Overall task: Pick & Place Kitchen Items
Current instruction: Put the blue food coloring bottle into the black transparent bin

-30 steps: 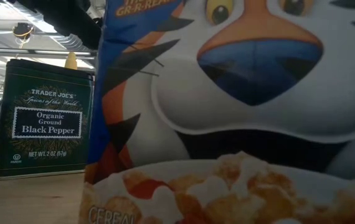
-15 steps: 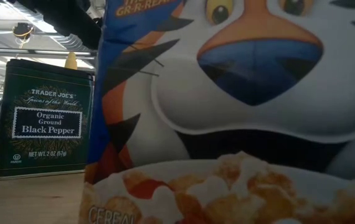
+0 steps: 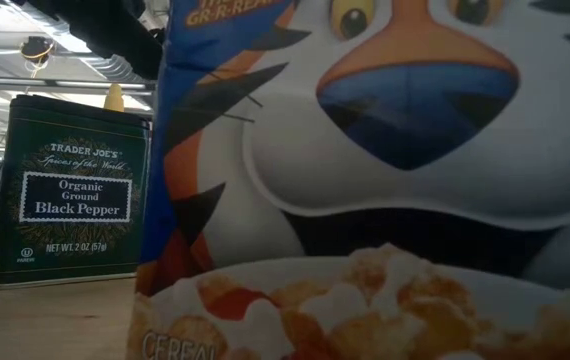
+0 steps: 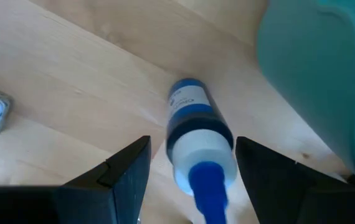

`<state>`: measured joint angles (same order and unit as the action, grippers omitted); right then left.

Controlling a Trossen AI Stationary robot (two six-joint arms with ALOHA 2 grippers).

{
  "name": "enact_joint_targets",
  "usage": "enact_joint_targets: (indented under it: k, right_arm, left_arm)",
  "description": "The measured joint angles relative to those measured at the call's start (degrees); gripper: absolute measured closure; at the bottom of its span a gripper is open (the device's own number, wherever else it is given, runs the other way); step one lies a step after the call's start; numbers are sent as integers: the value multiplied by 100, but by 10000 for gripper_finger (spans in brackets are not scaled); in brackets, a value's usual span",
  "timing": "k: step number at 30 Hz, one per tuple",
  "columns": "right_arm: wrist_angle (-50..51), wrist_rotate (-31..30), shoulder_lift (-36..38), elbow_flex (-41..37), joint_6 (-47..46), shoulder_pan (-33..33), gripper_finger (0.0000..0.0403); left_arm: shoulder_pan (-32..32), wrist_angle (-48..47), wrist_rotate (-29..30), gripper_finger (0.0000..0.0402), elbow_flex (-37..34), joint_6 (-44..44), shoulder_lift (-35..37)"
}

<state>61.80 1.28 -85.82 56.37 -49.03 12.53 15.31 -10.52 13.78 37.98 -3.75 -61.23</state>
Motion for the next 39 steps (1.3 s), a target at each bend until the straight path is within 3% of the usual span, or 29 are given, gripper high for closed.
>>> enact_joint_targets:
  k: [39]
  right_arm:
    - [-181, -102, 0, -6, 93, 2, 165]
  left_arm:
    - [0, 0, 0, 148, 0, 0, 0]
